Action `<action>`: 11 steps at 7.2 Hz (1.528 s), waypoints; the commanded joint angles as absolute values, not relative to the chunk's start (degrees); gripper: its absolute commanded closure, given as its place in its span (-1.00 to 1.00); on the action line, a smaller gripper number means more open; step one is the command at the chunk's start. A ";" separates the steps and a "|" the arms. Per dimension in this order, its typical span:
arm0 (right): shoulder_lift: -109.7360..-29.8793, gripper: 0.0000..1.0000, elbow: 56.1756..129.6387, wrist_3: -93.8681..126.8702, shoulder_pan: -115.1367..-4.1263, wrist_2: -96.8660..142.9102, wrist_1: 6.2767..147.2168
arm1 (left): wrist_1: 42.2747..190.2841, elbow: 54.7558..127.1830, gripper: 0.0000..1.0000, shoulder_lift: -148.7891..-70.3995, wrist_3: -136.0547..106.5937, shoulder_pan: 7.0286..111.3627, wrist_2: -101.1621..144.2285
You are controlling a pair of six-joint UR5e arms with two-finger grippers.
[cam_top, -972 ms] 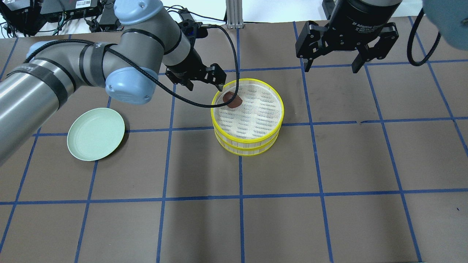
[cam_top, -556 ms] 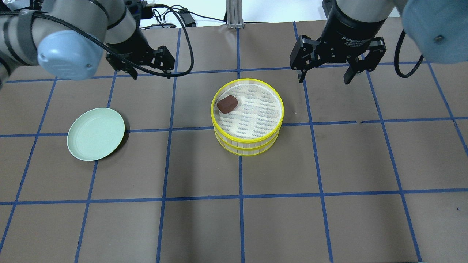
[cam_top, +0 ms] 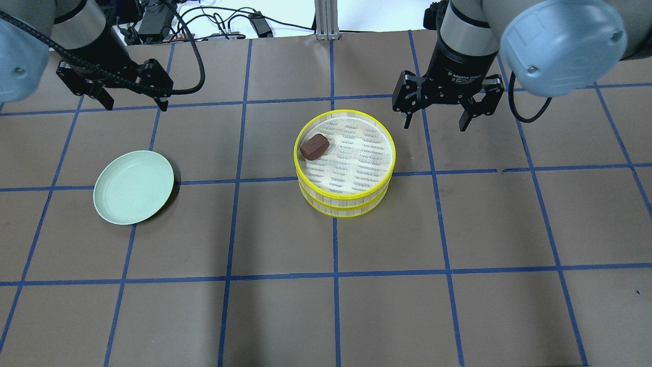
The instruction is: Place buns in different layers of steamer
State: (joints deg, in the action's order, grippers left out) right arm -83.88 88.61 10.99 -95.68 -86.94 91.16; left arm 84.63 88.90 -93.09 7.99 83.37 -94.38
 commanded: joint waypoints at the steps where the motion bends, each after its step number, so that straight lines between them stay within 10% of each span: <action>1: -83.05 -1.00 87.99 12.48 -95.63 -87.80 92.90 | 87.54 89.30 -1.00 -90.54 8.44 83.05 -93.87; 11: -90.70 -0.98 89.56 5.93 -95.18 -89.91 92.55 | 87.10 89.82 -1.00 -89.74 8.61 86.22 -93.78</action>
State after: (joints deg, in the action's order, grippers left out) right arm -90.64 89.36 8.81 -94.99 -90.13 92.17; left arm 87.22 89.79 -89.82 8.61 85.74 -93.88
